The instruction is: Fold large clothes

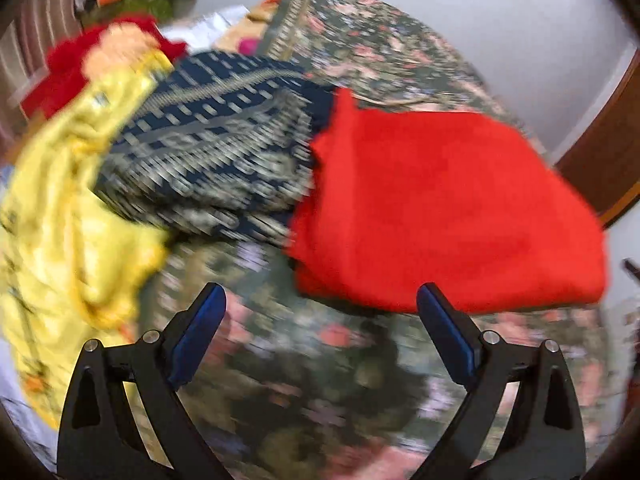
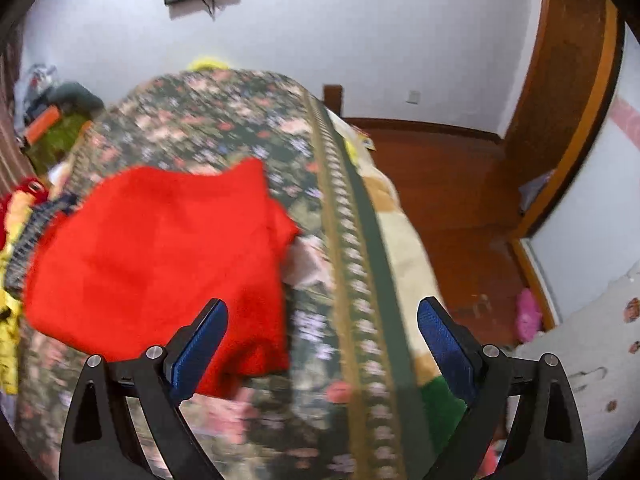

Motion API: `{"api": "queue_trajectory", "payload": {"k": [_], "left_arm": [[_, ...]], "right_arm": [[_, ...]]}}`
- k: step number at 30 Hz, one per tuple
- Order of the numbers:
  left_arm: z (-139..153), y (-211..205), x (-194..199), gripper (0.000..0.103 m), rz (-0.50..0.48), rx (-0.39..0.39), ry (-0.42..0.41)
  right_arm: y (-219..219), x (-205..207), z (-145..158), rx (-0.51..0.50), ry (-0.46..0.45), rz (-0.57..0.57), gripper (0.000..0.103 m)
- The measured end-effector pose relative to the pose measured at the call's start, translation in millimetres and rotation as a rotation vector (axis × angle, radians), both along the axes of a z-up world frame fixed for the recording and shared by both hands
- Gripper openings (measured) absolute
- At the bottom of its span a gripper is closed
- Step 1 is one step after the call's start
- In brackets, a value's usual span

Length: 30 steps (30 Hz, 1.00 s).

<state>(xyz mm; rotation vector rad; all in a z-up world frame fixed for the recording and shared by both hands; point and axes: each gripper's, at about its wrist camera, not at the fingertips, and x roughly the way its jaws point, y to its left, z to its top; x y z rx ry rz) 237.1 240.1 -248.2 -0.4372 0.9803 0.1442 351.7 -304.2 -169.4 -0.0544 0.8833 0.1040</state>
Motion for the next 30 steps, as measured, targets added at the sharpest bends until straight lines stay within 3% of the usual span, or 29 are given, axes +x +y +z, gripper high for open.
{"api": "queue_trajectory", "payload": {"k": [4, 7, 9, 12, 18, 23, 26, 27, 28, 30], "left_arm": [[-15, -13, 2, 0.097, -0.042, -0.232, 0.001], [-31, -20, 10, 0.097, -0.045, -0.336, 0.012], [-42, -22, 23, 0.097, -0.043, -0.381, 0.032], [-51, -24, 45, 0.097, -0.025, -0.370, 0.024], [-58, -20, 90, 0.096, 0.035, -0.422, -0.023], [-61, -5, 113, 0.078, 0.125, -0.444, -0.081], [-64, 11, 117, 0.054, 0.214, -0.508, -0.127], [-63, 15, 117, 0.033, 0.245, -0.513, -0.140], [-60, 18, 117, 0.024, 0.271, -0.511, -0.149], [-51, 18, 116, 0.020, 0.290, -0.505, -0.178]], "right_arm": [[18, -3, 6, 0.067, -0.001, 0.036, 0.095], [36, -3, 6, 0.079, 0.006, 0.071, 0.095], [47, -4, 4, 0.070, 0.009, 0.099, 0.095], [62, -3, -2, 0.051, 0.015, 0.128, 0.095], [94, 2, -17, -0.015, 0.022, 0.201, 0.095], [123, 9, -28, -0.077, 0.029, 0.261, 0.095], [138, 11, -31, -0.094, 0.035, 0.277, 0.095], [145, 12, -31, -0.094, 0.036, 0.283, 0.095], [149, 12, -30, -0.090, 0.035, 0.290, 0.095], [159, 11, -27, -0.086, 0.031, 0.306, 0.095]]}}
